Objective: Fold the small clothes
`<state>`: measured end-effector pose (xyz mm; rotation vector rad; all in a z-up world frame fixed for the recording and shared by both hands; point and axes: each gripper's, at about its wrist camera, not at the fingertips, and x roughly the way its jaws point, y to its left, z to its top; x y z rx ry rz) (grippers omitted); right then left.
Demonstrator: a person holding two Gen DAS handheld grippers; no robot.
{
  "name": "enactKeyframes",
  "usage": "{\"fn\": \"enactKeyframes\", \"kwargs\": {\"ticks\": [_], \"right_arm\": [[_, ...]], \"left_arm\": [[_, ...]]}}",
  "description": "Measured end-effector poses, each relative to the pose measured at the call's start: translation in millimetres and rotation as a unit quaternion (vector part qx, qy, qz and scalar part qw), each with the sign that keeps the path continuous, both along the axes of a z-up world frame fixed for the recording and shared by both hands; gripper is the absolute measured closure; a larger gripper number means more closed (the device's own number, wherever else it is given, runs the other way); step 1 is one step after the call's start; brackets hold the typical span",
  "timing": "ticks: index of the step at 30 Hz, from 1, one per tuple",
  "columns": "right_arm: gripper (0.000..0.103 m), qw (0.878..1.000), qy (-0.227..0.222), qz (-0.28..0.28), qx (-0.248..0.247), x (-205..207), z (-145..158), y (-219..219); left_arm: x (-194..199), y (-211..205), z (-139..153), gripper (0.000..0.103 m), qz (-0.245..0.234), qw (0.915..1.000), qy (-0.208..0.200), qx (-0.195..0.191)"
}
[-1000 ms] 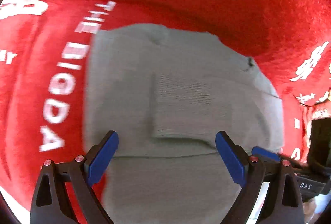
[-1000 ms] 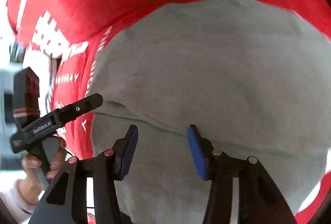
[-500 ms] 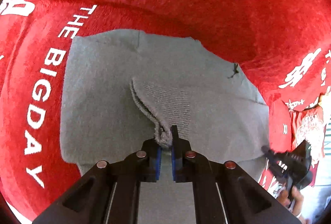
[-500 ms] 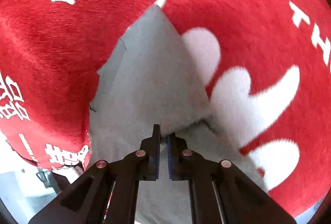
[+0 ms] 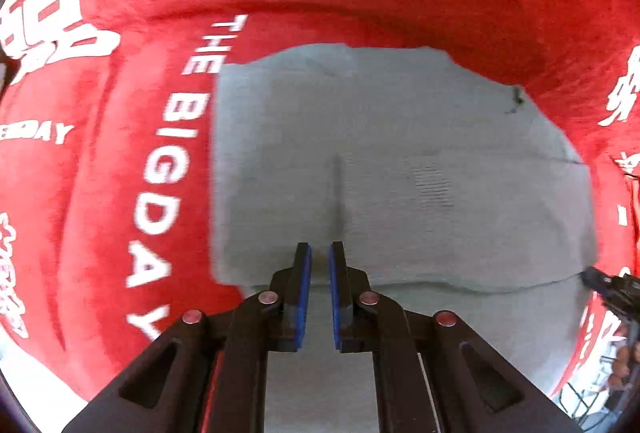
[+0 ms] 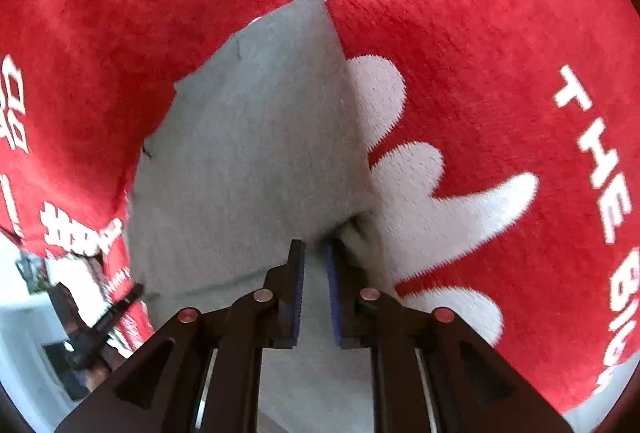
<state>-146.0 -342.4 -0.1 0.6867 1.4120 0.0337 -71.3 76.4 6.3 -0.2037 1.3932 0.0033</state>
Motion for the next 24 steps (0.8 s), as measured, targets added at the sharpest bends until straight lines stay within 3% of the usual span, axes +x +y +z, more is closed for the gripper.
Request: {"fn": "enactKeyframes", "kwargs": {"ticks": [1, 3, 4, 5, 10, 12, 13, 14, 19, 22, 24], "right_arm": [[0.086, 1.000, -0.021, 0.008, -0.007, -2.5, 11.0, 0.0], [0.070, 0.999, -0.047, 0.008, -0.027, -2.3, 23.3, -4.2], [0.048, 0.998, -0.052, 0.002, -0.034, 0.5, 24.4, -5.0], [0.038, 0.998, -0.056, -0.008, -0.038, 5.0, 23.3, -10.8], [0.039, 0.998, -0.025, -0.056, 0.025, 35.8, -12.5, -30.9], [0.046, 0.998, -0.009, -0.055, 0.021, 47.4, -22.4, -28.4], [0.086, 0.999, -0.007, -0.039, 0.018, 52.5, -20.3, -24.8], [0.094, 1.000, -0.003, -0.021, 0.015, 56.7, -17.4, -20.0], [0.095, 0.994, -0.040, 0.051, -0.093, 61.8, 11.6, -11.8], [0.095, 0.995, -0.005, 0.046, -0.089, 59.0, -15.0, -22.6], [0.095, 0.996, -0.015, 0.039, -0.075, 56.0, -18.8, -26.5]], "left_arm": [[-1.1, 3.7, 2.2, 0.094, 0.004, 1.0000, 0.002, 0.003], [-3.2, 8.6, 8.5, 0.094, 0.006, 1.0000, -0.001, 0.005], [-3.0, 7.1, 12.2, 0.094, 0.003, 0.9999, -0.006, 0.008], [-2.6, 7.9, 14.3, 0.094, 0.000, 0.9999, -0.011, 0.011], [6.9, -12.3, 17.2, 0.094, -0.015, 0.9997, -0.020, 0.004], [10.4, -21.3, 14.7, 0.094, -0.019, 0.9996, -0.021, 0.002], [12.6, -26.1, 12.7, 0.094, -0.020, 0.9996, -0.020, 0.003], [12.5, -29.8, 10.4, 0.094, -0.023, 0.9996, -0.018, 0.005], [11.8, -41.2, -1.7, 0.094, -0.033, 0.9993, -0.007, 0.017], [11.5, -45.8, -9.5, 0.094, -0.041, 0.9986, -0.012, 0.032], [12.7, -47.8, -9.1, 0.094, -0.044, 0.9983, -0.011, 0.036]]}}
